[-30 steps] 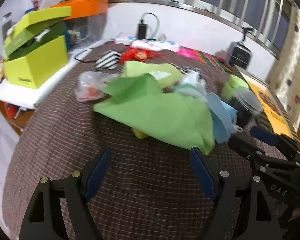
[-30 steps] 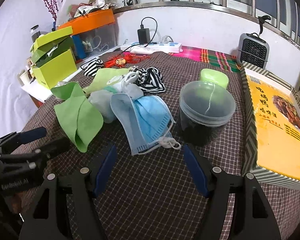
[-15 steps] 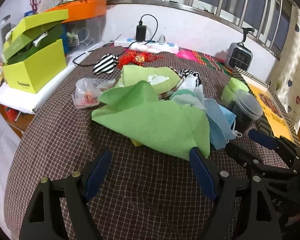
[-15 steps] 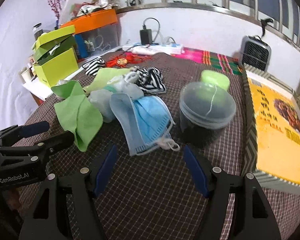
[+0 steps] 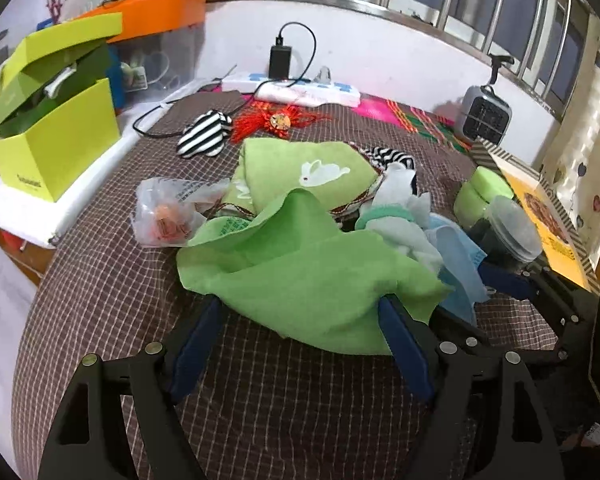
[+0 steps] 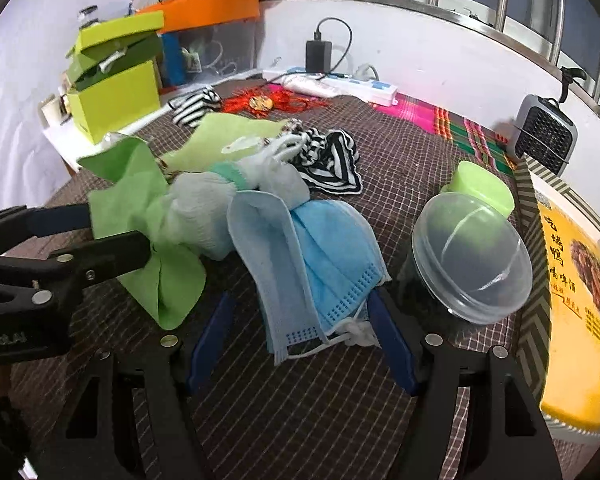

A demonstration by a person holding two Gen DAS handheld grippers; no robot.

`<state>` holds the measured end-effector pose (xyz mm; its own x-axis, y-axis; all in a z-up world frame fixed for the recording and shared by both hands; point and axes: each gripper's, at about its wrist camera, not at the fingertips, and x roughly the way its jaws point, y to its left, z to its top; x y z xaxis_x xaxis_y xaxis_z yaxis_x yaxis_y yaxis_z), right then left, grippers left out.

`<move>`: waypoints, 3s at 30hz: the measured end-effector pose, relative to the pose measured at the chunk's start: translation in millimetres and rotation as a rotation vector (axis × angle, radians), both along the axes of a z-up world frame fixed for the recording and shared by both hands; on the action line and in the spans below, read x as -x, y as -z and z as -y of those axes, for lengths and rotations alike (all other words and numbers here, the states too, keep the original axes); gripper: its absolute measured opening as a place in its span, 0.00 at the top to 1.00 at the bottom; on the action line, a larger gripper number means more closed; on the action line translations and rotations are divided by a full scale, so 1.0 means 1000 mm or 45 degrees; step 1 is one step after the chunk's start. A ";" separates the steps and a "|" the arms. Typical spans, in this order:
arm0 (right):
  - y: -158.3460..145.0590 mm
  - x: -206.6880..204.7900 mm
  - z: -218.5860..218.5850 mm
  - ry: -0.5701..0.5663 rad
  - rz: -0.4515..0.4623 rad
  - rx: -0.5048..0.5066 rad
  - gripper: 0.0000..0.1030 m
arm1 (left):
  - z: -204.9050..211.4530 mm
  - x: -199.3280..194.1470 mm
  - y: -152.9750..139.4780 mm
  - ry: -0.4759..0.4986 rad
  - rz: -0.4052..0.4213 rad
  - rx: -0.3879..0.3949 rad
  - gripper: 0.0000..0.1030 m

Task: Organize soft objects

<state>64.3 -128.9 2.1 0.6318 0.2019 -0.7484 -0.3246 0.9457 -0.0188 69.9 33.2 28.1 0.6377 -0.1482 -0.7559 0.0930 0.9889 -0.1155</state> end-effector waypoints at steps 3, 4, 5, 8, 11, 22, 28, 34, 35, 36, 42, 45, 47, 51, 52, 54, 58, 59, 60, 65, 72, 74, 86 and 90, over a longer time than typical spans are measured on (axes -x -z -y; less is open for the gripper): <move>0.005 -0.006 0.003 0.014 -0.050 -0.007 0.32 | -0.002 -0.007 0.005 -0.005 -0.035 0.015 0.32; 0.006 -0.007 0.004 0.015 -0.058 -0.015 0.33 | -0.003 -0.008 0.006 0.002 -0.043 0.037 0.33; 0.006 -0.008 0.004 0.016 -0.062 -0.019 0.37 | -0.004 -0.010 0.006 0.000 -0.049 0.054 0.36; 0.006 -0.009 0.006 0.026 -0.058 -0.014 0.48 | -0.003 -0.012 0.009 -0.007 -0.063 0.057 0.51; 0.005 -0.009 0.007 0.032 -0.054 -0.016 0.56 | -0.001 -0.011 0.012 0.005 -0.073 0.069 0.54; -0.003 0.000 0.010 0.022 -0.022 -0.060 0.86 | -0.009 0.006 0.008 -0.029 -0.054 0.068 0.63; -0.009 0.014 0.020 0.013 -0.021 -0.144 0.89 | -0.012 0.026 0.003 -0.024 -0.043 0.066 0.63; -0.017 0.036 0.031 0.010 -0.019 -0.211 0.90 | -0.005 0.052 0.001 0.061 -0.031 0.088 0.63; -0.017 0.039 0.033 0.009 -0.019 -0.216 0.90 | -0.002 0.057 0.002 0.084 -0.035 0.080 0.62; -0.017 0.042 0.034 0.013 -0.021 -0.219 0.90 | 0.001 0.062 0.003 0.113 -0.041 0.071 0.62; -0.013 0.053 0.044 0.041 -0.044 -0.217 0.90 | 0.011 0.078 0.012 0.192 -0.079 0.046 0.61; -0.014 0.059 0.047 0.040 -0.034 -0.223 0.89 | 0.007 0.087 0.006 0.194 -0.046 0.092 0.61; -0.015 0.062 0.049 0.043 -0.026 -0.229 0.89 | 0.006 0.095 0.002 0.176 -0.013 0.083 0.65; -0.015 0.064 0.050 0.042 -0.023 -0.239 0.90 | 0.006 0.103 0.001 0.152 0.013 0.034 0.80; -0.014 0.065 0.050 0.040 -0.025 -0.241 0.90 | 0.005 0.103 0.002 0.142 0.015 0.058 0.80; -0.013 0.066 0.049 0.034 -0.032 -0.242 0.90 | 0.004 0.099 0.005 0.128 -0.002 0.081 0.80; -0.015 0.069 0.052 0.040 -0.021 -0.245 0.90 | 0.004 0.094 0.009 0.095 -0.023 0.115 0.66; -0.015 0.069 0.052 0.044 -0.021 -0.245 0.89 | 0.004 0.093 0.008 0.085 -0.019 0.111 0.66; -0.014 0.068 0.053 0.048 -0.024 -0.246 0.89 | 0.005 0.091 0.008 0.074 -0.015 0.115 0.67; -0.014 0.070 0.055 0.046 -0.024 -0.255 0.90 | 0.005 0.086 0.009 0.038 -0.019 0.112 0.87; -0.019 0.073 0.061 0.063 -0.004 -0.262 0.90 | 0.001 0.096 -0.009 0.037 0.057 0.090 0.89; -0.021 0.074 0.062 0.060 0.004 -0.263 0.90 | 0.002 0.098 -0.014 0.035 0.082 0.064 0.89; -0.012 0.072 0.062 0.104 -0.003 -0.135 0.90 | 0.028 0.081 0.001 0.049 0.021 0.013 0.88; -0.005 0.069 0.056 0.091 -0.020 -0.101 0.89 | 0.048 0.073 0.010 0.065 0.024 -0.052 0.76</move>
<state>-4.8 -184.4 7.3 0.6349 0.2154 -0.7419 -0.2556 0.9648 0.0613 -3.5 -15.2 18.3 0.6443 -0.1500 -0.7499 0.1449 0.9868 -0.0730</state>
